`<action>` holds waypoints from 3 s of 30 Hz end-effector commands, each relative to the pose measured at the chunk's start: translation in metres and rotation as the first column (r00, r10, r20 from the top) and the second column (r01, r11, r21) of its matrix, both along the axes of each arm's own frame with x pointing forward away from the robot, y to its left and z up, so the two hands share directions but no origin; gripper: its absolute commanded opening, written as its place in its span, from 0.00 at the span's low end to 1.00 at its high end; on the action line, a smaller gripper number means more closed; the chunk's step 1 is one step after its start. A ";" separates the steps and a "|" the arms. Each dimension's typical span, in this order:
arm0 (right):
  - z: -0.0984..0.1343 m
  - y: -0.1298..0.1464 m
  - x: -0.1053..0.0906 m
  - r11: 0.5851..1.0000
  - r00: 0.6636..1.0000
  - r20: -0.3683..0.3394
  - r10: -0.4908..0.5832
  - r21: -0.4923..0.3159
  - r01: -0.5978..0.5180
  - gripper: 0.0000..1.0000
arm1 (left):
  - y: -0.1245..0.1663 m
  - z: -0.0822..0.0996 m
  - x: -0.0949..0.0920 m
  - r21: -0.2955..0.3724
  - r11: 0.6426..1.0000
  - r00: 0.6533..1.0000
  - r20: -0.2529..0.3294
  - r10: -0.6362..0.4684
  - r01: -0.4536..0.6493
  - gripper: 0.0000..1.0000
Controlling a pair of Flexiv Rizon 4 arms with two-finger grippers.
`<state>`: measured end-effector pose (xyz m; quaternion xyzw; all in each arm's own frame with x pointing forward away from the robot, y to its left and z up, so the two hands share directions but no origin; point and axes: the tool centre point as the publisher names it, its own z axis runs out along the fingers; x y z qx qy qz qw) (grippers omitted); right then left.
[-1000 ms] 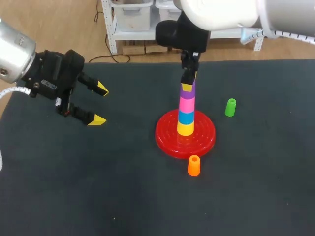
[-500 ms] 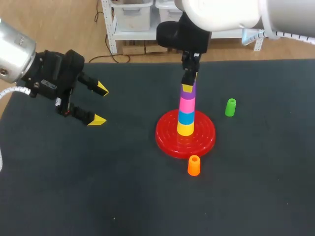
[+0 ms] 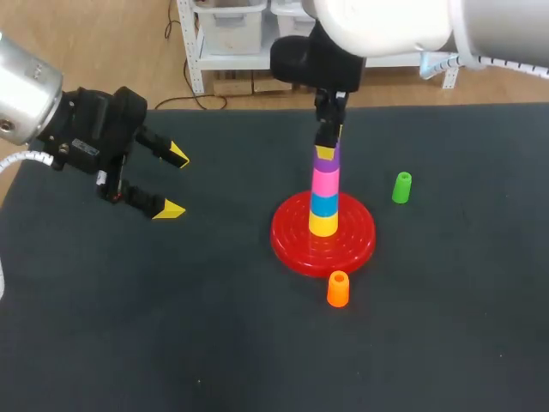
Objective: Pick up and stack the cylinders on the red base in this order: pink,purple,orange,green
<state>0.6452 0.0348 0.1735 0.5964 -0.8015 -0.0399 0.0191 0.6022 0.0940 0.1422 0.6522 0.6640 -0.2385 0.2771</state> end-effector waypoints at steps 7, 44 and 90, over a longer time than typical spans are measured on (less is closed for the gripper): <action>0.006 0.007 -0.001 1.000 1.000 0.026 0.008 -0.018 -0.007 0.00 | 0.000 -0.001 0.000 0.001 1.000 1.000 0.001 0.001 -0.001 1.00; -0.009 -0.007 -0.002 0.999 1.000 -0.001 -0.013 0.041 0.013 0.00 | 0.000 -0.001 0.000 0.001 1.000 1.000 0.001 0.001 -0.001 1.00; -0.021 0.003 0.002 1.000 0.999 -0.038 0.007 0.028 -0.006 0.00 | 0.000 -0.001 0.000 0.001 1.000 1.000 0.001 0.001 -0.001 1.00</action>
